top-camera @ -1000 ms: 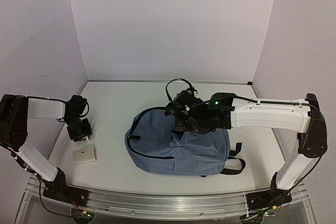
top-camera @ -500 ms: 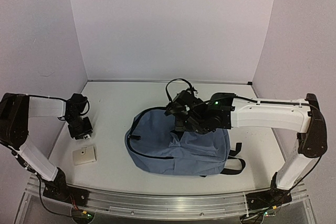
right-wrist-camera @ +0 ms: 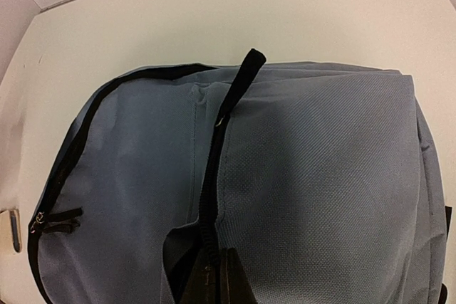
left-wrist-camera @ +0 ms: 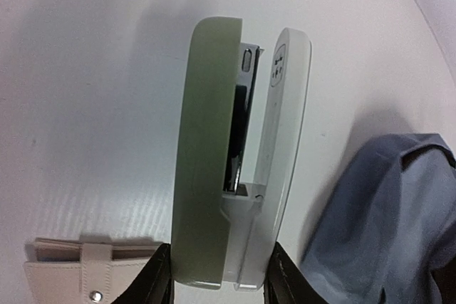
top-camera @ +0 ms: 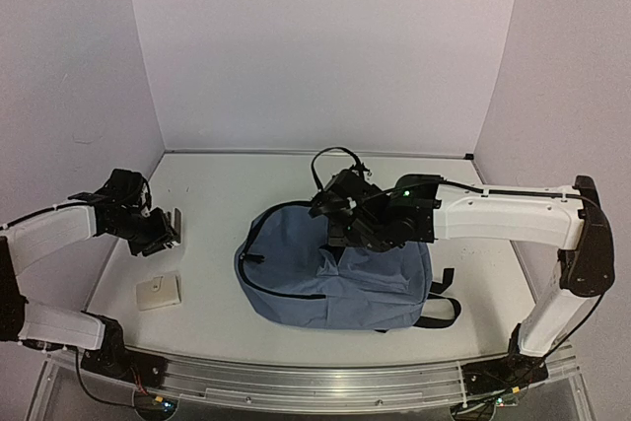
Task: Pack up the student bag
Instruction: Pick up the stationery from the center of the board, then place the stationery in the student bag.
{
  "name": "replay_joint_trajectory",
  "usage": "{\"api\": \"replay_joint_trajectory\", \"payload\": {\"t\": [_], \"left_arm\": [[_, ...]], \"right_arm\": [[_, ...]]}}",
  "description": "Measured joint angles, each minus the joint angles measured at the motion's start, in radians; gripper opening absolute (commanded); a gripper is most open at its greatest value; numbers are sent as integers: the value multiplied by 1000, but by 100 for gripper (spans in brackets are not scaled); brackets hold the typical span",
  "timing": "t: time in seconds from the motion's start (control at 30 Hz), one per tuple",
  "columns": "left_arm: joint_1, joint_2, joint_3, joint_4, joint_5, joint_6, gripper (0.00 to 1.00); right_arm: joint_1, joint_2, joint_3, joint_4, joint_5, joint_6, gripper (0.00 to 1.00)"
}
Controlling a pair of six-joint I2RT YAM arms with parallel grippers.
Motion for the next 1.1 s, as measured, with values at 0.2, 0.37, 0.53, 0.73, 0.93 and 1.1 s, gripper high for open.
{"api": "replay_joint_trajectory", "payload": {"t": [0.2, 0.37, 0.53, 0.73, 0.93, 1.1], "left_arm": [[-90, -111, 2, 26, 178, -23, 13], [-228, -110, 59, 67, 323, -70, 13], [-365, -44, 142, 150, 441, -119, 14], [-525, 118, 240, 242, 539, -150, 13], [-584, 304, 321, 312, 613, -161, 13], [-598, 394, 365, 339, 663, -179, 13]], "right_arm": [[0, 0, 0, 3, 3, -7, 0], [0, -10, -4, 6, 6, -14, 0], [0, -48, -25, 11, 5, -20, 0], [0, -74, -42, 18, 2, -23, 0], [0, -86, -58, 33, -5, -22, 0], [0, -92, -61, 38, -7, -22, 0]]}}
